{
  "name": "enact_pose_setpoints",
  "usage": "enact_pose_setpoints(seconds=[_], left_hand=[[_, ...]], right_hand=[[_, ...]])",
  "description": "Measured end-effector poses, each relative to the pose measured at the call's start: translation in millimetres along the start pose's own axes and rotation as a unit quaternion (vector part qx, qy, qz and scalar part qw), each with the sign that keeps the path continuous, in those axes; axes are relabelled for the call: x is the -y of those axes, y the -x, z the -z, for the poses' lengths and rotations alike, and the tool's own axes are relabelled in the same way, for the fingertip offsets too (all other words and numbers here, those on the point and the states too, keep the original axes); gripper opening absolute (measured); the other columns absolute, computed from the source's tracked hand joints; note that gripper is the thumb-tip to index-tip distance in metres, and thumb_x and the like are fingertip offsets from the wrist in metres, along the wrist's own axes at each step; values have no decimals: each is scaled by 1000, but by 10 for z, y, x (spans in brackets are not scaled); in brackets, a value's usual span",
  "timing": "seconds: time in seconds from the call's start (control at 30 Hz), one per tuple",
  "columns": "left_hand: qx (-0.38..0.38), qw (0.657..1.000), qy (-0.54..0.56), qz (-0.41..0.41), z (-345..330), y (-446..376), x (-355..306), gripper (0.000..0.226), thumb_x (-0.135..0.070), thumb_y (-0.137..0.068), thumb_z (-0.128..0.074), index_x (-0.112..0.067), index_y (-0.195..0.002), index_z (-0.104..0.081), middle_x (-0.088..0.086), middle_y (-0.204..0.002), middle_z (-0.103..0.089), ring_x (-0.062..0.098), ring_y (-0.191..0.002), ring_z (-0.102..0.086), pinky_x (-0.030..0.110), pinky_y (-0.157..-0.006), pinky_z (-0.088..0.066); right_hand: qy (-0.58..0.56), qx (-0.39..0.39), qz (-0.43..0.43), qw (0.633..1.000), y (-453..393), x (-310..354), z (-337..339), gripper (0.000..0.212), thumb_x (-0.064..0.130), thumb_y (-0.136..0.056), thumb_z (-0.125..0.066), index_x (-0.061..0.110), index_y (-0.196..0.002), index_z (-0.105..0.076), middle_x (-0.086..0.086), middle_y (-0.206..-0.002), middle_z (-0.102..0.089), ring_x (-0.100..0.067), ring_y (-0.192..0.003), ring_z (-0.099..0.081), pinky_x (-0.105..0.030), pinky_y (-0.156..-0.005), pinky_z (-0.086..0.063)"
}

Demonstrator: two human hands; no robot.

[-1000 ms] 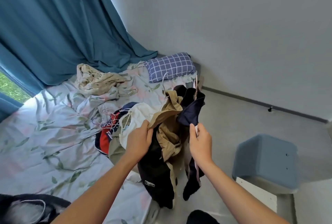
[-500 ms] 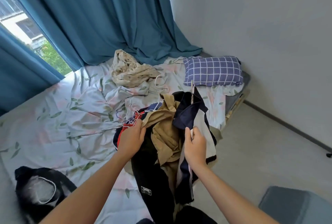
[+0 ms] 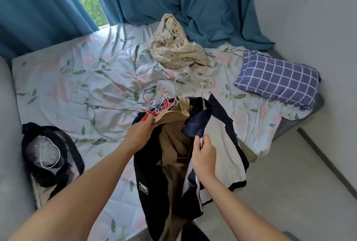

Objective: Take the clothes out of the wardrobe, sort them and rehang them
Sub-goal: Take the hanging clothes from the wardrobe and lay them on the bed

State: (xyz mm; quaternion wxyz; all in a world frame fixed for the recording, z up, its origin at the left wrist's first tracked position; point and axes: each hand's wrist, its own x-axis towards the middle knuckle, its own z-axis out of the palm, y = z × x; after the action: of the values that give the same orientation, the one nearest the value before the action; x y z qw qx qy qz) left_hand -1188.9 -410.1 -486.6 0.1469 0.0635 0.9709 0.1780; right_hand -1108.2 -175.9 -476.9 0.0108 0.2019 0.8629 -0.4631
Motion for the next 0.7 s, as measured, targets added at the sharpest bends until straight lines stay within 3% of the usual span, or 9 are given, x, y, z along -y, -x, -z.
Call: enact_pose_setpoints(seconds=[0.07,0.17,0.23,0.43,0.7], left_hand=[[23,999,12,24,-51,-92,155,9,-15,-107,-46,-16,-111,-38,2,-86,-55,36,-84,-58,41,-61,-34],[26,999,6,38,-152,-231,445,54,6,-91,-52,-18,-138,-40,10,-117,-55,34,-105,-57,41,-66,-41],[11,998,2,59,-207,-249,566,66,7,-87,-53,-19,-146,-39,12,-123,-50,37,-107,-56,44,-66,-46],[-15,995,-1,97,-285,-13,668,53,-14,-91,-58,-15,-143,-47,9,-125,-56,36,-114,-56,47,-80,-52],[-39,991,-6,132,-316,375,974,39,-24,-96,-59,-17,-132,-50,3,-119,-56,30,-104,-58,47,-76,-54]], right_hand=[[5,14,-6,1000,-90,33,-175,38,29,-109,-48,19,-75,-36,1,-62,-41,-12,-52,-37,-25,-49,-32],[8,30,-14,999,-170,53,-373,35,22,-108,-47,19,-76,-34,2,-61,-40,-12,-52,-36,-25,-50,-32],[14,41,-17,999,-201,53,-467,33,20,-107,-46,17,-77,-34,3,-61,-39,-11,-52,-35,-25,-51,-30],[25,45,-27,998,-397,233,-757,32,19,-107,-46,17,-76,-35,-1,-63,-45,-16,-56,-41,-36,-55,-33],[36,46,-31,998,-751,625,-1434,21,22,-109,-40,10,-92,-45,-2,-74,-53,-28,-69,-54,-39,-60,-33]])
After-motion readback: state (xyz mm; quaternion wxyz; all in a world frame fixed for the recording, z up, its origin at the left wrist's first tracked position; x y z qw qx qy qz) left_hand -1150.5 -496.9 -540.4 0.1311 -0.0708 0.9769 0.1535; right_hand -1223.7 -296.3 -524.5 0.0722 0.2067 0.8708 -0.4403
